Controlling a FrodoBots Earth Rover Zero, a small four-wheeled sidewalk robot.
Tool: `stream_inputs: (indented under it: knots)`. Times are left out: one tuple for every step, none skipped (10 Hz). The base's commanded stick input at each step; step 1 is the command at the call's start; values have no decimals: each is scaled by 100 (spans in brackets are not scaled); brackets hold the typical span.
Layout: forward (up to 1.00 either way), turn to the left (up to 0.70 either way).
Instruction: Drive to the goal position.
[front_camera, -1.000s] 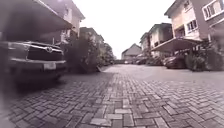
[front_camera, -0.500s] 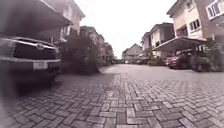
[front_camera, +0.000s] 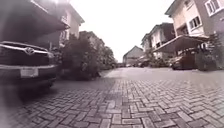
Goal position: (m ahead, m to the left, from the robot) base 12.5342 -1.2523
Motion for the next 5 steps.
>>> stream_inputs:
  knots:
    - [69, -34]
    - [69, -10]
    - [69, -35]
    - [69, -35]
    - [69, -35]
